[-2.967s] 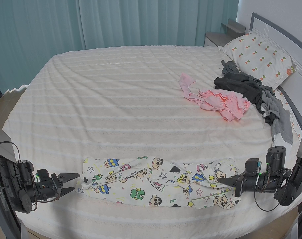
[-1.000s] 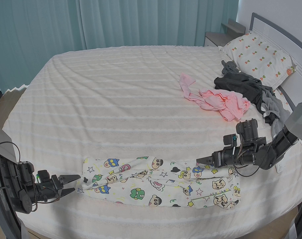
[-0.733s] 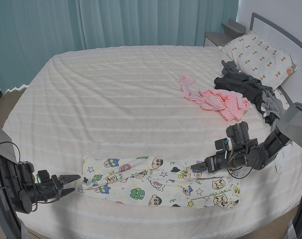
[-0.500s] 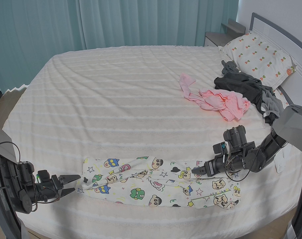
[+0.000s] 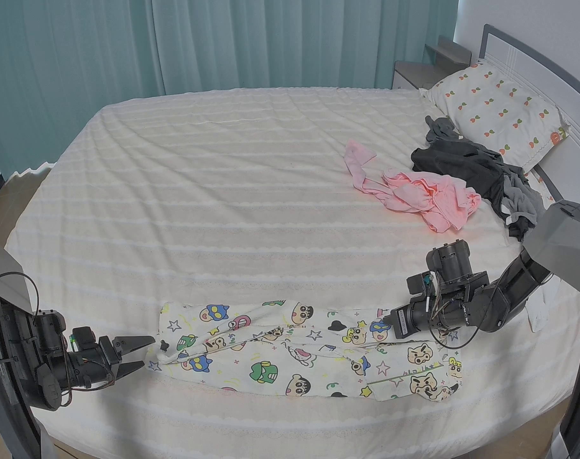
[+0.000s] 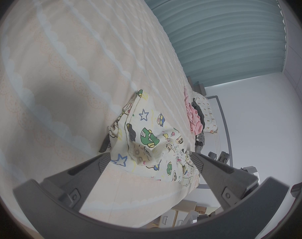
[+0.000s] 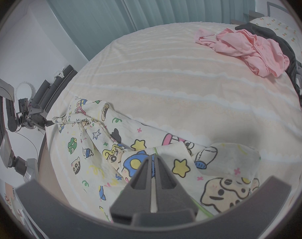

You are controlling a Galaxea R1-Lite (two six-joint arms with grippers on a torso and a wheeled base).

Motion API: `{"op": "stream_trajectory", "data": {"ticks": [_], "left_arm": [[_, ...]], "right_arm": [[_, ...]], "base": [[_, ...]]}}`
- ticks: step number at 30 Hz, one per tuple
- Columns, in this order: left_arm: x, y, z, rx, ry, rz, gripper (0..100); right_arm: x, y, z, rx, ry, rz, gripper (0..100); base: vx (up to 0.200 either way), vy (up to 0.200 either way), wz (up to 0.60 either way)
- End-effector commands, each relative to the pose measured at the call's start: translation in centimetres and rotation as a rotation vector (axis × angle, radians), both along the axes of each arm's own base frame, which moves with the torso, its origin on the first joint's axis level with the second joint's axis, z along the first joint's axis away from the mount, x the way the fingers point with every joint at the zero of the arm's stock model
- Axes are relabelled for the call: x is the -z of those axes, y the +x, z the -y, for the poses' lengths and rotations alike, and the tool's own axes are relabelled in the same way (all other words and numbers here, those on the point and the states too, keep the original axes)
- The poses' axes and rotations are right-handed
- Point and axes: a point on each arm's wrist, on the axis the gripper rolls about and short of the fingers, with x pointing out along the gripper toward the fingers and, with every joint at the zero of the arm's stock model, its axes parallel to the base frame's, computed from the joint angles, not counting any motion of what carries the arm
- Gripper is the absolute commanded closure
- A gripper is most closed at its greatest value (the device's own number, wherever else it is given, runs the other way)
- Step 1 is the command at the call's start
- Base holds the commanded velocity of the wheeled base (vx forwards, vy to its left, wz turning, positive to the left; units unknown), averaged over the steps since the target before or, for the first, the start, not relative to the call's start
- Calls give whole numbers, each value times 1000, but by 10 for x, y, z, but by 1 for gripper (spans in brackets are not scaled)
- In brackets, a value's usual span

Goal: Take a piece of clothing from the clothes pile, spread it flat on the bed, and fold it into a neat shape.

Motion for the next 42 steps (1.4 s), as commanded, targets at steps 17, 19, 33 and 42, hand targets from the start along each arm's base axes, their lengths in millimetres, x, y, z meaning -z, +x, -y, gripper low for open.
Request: {"op": "stream_trajectory", "data": {"ticks": [17,19,33,42], "left_arm": [[1,0,0,5,10,6,0],[1,0,0,5,10,7,0],[1,0,0,5,10,6,0],[1,0,0,5,10,7,0]], "right_arm": [[7,-11,1,26,-58,-28,0],[8,-11,1,25,-60,-30,0],[2,-15,-6,21,-57,5,100],[-8,-36,-14,-33,-4,113,100]], "base": [[0,0,0],[0,0,0],[0,0,0],[0,0,0]]}}
